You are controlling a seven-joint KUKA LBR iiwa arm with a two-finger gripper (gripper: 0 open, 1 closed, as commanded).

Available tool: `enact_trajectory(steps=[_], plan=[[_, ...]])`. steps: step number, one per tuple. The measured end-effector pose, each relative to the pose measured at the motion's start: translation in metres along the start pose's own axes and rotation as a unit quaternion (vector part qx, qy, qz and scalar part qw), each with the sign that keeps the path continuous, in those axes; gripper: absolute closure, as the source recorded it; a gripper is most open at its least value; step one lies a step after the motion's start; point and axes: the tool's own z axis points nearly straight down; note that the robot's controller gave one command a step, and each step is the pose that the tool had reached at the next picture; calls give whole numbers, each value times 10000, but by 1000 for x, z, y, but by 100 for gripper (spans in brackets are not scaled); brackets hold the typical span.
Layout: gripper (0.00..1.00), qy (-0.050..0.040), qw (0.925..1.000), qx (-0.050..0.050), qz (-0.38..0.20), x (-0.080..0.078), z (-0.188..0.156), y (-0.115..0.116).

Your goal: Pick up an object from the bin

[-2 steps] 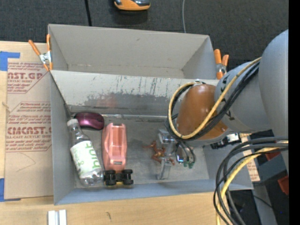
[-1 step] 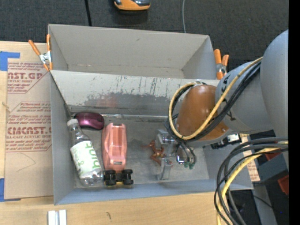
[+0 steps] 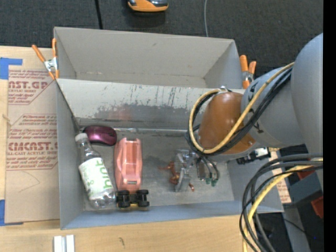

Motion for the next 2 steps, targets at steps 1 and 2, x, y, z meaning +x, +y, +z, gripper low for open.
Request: enact_trajectory(steps=[1, 2], plan=[[100, 0, 10000, 0, 0, 0, 0, 0], [100, 25, 10000, 2, -1, 1, -2, 0]])
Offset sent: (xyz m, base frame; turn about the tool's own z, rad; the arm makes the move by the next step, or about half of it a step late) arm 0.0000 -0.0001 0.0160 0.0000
